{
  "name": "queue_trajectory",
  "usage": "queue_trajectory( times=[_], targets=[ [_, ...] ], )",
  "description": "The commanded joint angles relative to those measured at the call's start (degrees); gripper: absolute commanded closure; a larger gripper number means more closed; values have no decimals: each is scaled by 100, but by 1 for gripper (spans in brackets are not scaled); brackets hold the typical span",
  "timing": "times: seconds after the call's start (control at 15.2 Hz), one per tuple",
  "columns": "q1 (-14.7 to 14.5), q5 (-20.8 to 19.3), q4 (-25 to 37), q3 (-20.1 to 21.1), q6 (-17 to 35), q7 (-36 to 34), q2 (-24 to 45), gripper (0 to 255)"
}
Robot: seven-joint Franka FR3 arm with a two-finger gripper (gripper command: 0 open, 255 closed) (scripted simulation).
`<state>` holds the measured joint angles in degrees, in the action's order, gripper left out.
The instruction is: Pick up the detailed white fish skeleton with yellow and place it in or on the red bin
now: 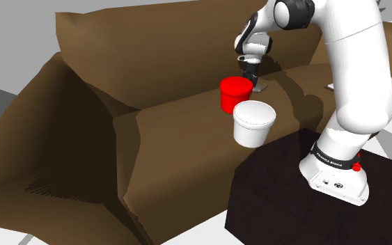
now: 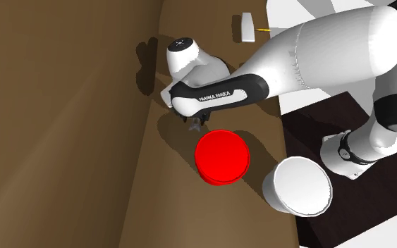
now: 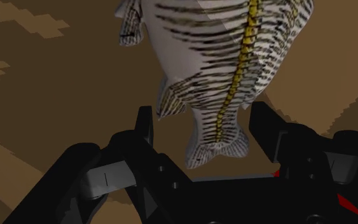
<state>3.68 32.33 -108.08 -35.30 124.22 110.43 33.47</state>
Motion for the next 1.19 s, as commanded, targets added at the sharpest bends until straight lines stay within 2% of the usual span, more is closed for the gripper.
queue_trajectory(
  times=[0.0,1.12],
  targets=[
    [-31,-62,-6,-47,-66,-42,-83,255],
    [-322,-726,210,-463,-921,-524,-909,255]
  ],
)
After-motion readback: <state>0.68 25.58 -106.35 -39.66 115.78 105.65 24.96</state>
